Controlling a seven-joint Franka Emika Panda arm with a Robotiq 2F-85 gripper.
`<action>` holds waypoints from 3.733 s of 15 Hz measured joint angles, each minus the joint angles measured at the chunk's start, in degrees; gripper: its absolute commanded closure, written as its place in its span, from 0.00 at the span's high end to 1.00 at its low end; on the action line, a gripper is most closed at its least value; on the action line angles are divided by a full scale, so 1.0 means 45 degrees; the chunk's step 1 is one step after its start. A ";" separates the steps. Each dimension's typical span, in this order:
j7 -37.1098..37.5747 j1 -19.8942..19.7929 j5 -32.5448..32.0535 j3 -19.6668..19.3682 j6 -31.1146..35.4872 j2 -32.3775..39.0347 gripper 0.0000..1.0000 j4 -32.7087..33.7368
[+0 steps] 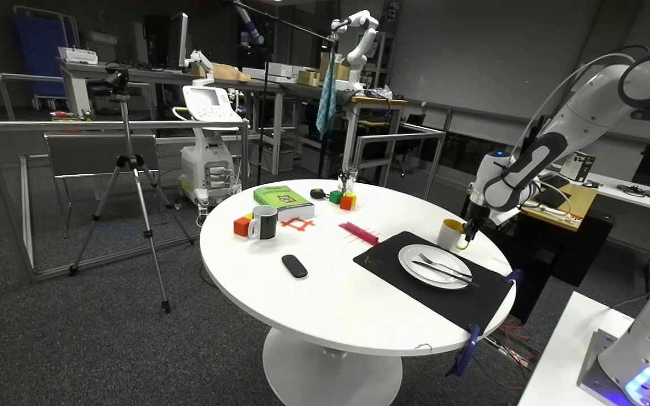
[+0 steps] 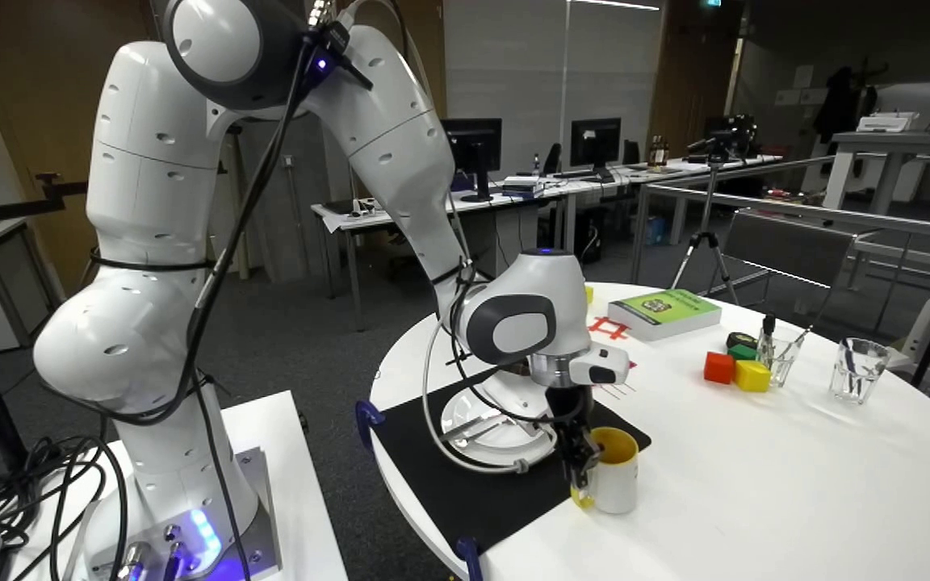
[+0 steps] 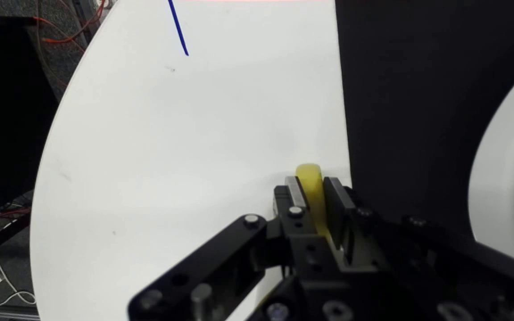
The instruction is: Move the yellow mug to the right
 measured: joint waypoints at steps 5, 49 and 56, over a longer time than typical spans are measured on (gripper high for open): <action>0.0001 -0.0001 0.0007 -0.0154 0.0000 0.0021 0.04 0.0000; 0.0212 0.0029 0.3068 0.1088 0.0061 -0.2189 1.00 -0.1755; -0.0758 0.0063 0.3697 0.1693 0.0061 -0.3144 1.00 -0.2759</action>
